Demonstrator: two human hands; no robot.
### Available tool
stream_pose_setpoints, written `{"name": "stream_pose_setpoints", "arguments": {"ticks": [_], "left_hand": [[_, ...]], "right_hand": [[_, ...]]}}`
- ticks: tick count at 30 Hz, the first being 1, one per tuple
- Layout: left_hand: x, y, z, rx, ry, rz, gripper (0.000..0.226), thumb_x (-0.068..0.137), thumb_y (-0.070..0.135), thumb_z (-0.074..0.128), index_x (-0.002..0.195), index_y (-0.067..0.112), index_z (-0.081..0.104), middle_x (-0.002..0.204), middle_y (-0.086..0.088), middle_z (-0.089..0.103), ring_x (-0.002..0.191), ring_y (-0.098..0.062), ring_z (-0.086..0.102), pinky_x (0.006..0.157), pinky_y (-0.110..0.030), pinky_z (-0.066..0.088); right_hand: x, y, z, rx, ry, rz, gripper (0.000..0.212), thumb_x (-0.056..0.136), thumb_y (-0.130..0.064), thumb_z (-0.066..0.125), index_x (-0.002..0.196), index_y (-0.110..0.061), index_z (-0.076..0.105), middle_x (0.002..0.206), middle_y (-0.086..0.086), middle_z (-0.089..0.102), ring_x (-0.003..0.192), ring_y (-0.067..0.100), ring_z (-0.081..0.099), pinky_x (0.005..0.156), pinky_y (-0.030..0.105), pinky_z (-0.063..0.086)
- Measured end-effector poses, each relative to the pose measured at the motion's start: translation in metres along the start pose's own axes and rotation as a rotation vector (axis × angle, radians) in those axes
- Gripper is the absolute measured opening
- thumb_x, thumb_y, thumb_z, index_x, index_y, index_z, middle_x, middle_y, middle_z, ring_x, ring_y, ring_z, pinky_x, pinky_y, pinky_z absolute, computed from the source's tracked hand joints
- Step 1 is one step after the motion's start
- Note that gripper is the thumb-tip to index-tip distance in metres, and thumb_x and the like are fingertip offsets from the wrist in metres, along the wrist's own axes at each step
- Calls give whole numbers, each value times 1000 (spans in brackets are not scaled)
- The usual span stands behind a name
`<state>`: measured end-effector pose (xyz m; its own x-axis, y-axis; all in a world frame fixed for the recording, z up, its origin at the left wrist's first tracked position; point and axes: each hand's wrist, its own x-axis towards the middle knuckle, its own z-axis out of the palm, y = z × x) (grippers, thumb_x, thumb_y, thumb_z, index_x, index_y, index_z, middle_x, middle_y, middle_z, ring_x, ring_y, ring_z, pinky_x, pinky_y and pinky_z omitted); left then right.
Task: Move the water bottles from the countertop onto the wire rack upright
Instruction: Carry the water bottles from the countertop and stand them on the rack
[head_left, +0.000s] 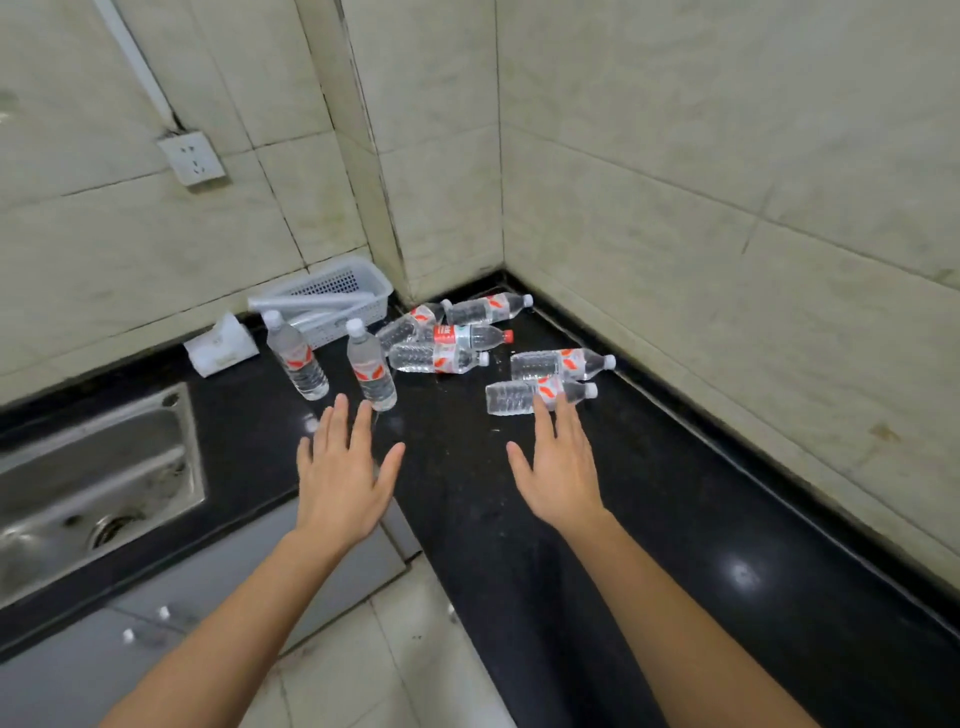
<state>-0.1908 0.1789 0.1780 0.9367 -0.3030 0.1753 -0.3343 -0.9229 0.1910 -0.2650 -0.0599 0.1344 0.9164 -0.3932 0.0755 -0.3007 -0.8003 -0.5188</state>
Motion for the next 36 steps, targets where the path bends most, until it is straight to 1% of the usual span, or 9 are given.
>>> {"name": "stream_pose_setpoints", "arguments": {"ticks": [10,16,19,22,24,26,28,32,36], "left_hand": [[146,-123,46,-117,-111,-267,75,98,51,47,155,9,25,164,-17,19,151,-33,16,118,-55,20],[270,-202,105,-535,-179,-558,84,78,46,78,138,3,38,139,-22,51,130,-42,48,104,-52,43],[316,-236,133,-687,-153,-627,107,58,51,89,142,11,35,136,-11,55,123,-30,55,103,-47,46],[338,-247,150,-806,-153,-643,92,73,32,87,143,17,30,137,-7,55,120,-23,56,96,-35,45],[346,-251,160,-840,-178,-631,84,81,26,81,144,16,26,137,-8,54,118,-24,57,93,-34,44],[353,-253,166,-862,-200,-597,82,84,24,79,144,15,24,134,-4,51,114,-17,53,93,-32,42],[360,-255,170,-873,-204,-575,81,84,25,78,144,15,25,132,-1,50,111,-14,51,93,-32,43],[369,-255,172,-872,-250,-463,74,83,34,79,137,16,33,128,-1,56,109,-17,58,92,-34,47],[367,-241,165,-918,-315,-394,63,84,39,76,130,15,39,113,2,60,99,-17,62,87,-33,48]], "right_hand": [[146,-91,102,282,-220,-18,86,100,-50,55,164,-19,6,171,7,5,158,21,3,126,41,15],[238,-134,191,329,-372,98,116,84,-51,78,163,-23,-1,171,-2,6,157,17,9,125,38,20],[269,-152,235,448,-410,199,131,67,-40,93,163,-21,6,168,-3,22,153,13,22,125,34,24],[284,-155,268,619,-380,332,110,65,-18,96,153,-35,30,145,-14,51,133,6,50,118,31,37],[286,-154,280,620,-346,379,87,68,-21,94,136,-42,44,127,-18,62,118,2,60,112,37,45],[289,-156,282,603,-322,421,80,65,-38,94,131,-40,49,124,-15,66,117,3,62,108,39,49],[295,-160,280,607,-309,444,73,64,-44,93,124,-44,52,123,-12,67,116,4,63,104,34,50],[301,-170,272,584,-234,526,62,56,-59,91,104,-39,58,109,-3,67,95,10,66,81,31,54],[286,-176,250,572,-144,628,58,58,-50,91,102,-32,57,101,-9,70,91,4,68,84,30,57]]}}
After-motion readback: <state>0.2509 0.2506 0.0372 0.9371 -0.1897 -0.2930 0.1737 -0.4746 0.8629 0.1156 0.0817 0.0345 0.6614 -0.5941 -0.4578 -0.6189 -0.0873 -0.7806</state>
